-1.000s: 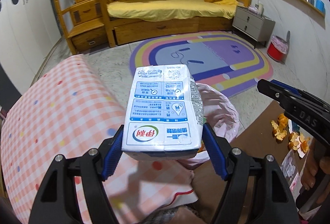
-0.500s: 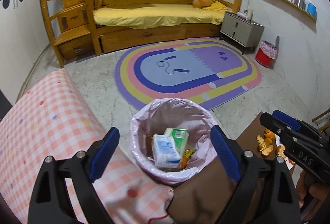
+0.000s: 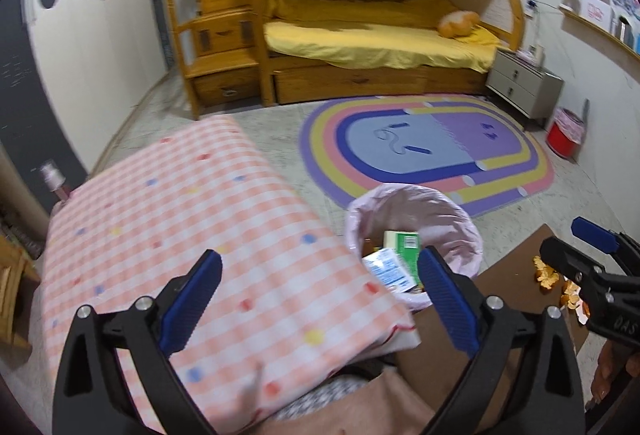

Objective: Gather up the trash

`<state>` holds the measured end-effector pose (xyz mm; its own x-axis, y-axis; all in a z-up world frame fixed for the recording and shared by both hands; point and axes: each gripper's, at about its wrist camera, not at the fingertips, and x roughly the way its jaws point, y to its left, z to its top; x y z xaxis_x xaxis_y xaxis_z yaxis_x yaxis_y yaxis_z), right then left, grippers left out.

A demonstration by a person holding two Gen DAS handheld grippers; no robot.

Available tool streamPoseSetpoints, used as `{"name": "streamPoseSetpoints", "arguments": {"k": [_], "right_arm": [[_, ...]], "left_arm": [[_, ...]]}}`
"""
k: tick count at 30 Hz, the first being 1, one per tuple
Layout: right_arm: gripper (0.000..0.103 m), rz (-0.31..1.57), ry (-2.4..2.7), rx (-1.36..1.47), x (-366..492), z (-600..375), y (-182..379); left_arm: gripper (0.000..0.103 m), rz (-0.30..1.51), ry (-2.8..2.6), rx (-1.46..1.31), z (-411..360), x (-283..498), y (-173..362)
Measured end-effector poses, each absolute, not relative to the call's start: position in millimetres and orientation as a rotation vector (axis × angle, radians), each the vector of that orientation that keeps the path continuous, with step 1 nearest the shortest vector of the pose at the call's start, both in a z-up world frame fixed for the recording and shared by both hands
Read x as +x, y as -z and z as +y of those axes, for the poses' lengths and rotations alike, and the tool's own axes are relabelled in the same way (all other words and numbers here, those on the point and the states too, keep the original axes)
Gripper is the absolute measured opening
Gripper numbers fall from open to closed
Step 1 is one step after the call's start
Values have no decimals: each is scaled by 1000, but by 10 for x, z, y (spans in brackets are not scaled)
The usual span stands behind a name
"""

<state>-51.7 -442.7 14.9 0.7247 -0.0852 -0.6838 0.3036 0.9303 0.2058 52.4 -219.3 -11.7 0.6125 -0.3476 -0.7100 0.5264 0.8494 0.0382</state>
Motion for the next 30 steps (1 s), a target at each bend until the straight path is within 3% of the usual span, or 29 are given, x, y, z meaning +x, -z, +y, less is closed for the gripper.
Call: {"name": "streamPoseSetpoints", "arguments": {"k": [17, 30], "right_arm": [[94, 721, -29, 139, -610, -3124, -878], [94, 742, -91, 71, -528, -2697, -796]], "left_arm": [[96, 748, 164, 157, -599, -9, -280], [96, 791, 14, 120, 69, -158, -175]]}}
